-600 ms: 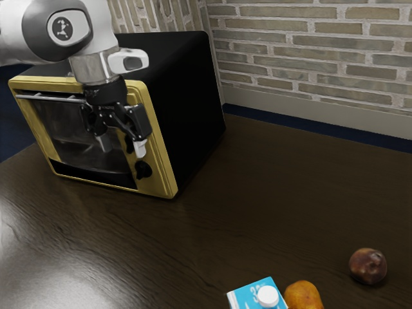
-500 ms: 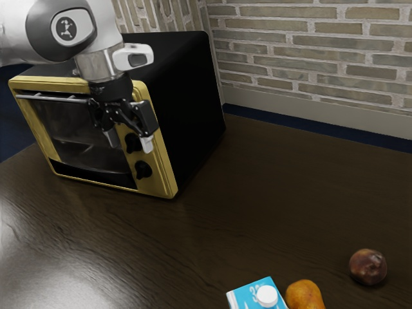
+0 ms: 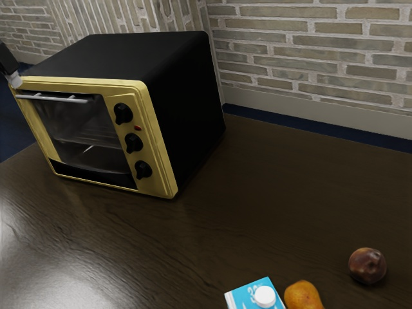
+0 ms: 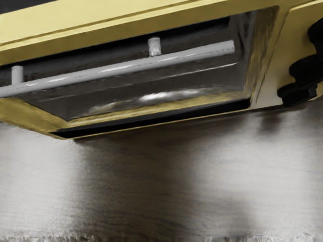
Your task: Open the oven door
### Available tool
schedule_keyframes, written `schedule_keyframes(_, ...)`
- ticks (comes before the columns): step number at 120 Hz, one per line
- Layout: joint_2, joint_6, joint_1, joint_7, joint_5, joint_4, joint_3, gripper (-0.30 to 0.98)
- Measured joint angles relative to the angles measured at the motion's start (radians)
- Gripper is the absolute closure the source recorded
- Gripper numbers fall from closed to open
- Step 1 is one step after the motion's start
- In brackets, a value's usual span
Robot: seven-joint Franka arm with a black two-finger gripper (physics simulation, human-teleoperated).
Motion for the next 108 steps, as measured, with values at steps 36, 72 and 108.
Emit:
schedule_keyframes(36, 0.090, 0.104, 0.122, 0.405, -0.317, -0.102, 0.044, 0.00)
schedule_keyframes(72, 0.103, 0.240, 0.122, 0.686, -0.378, -0.177, 0.047, 0.00)
schedule_keyframes(108, 0.066, 0.283, 0.112, 0.856, -0.384, -0.178, 0.038, 0.00)
